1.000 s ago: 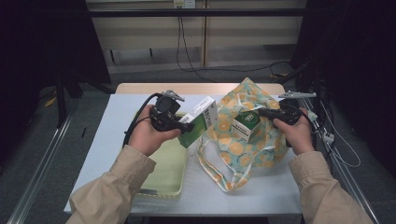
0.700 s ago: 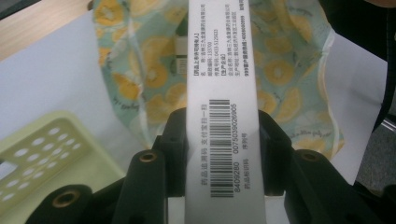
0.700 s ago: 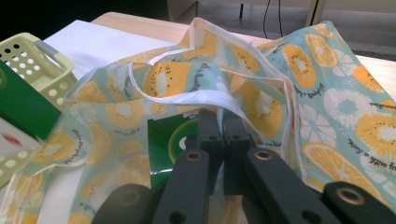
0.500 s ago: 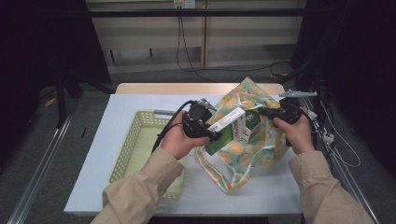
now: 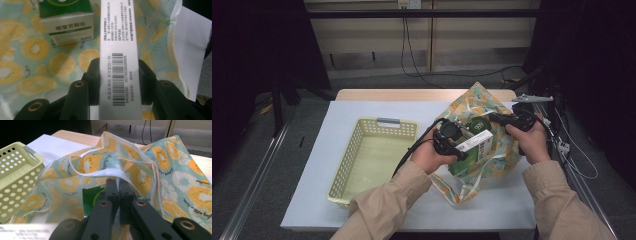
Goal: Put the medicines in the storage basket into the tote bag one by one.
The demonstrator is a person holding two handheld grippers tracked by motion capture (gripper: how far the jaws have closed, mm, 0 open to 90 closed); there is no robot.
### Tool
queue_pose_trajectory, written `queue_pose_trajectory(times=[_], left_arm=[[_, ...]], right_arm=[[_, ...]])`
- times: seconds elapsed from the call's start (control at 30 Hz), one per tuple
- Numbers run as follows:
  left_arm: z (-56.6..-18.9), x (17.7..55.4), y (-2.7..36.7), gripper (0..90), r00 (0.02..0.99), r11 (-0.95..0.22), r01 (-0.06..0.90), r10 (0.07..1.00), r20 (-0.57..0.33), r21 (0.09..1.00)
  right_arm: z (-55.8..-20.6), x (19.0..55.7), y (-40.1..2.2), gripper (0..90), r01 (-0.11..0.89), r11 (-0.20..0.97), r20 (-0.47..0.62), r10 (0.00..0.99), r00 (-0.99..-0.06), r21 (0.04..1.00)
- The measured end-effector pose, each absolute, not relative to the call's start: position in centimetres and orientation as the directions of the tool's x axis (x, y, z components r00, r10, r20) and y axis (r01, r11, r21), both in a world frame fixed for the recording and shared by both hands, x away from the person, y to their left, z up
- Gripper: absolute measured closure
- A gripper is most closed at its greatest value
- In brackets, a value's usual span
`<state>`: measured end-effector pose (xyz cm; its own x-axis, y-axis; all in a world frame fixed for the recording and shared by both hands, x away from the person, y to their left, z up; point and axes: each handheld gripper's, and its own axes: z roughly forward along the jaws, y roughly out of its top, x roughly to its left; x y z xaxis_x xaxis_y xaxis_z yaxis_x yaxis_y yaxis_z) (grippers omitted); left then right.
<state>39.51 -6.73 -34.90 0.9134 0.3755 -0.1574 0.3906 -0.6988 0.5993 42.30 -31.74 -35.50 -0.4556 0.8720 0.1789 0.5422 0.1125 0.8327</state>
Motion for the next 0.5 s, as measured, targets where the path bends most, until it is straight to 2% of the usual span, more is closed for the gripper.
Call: queue_pose_trajectory(times=[0.5], left_arm=[[-37.5,41.3,-10.4,62.5,0.907,-0.704,0.398,0.399,-0.137,0.588]], right_arm=[[-35.2,42.4,-31.9,89.7,0.548,0.104,0.184,0.877,-0.445,0.830]])
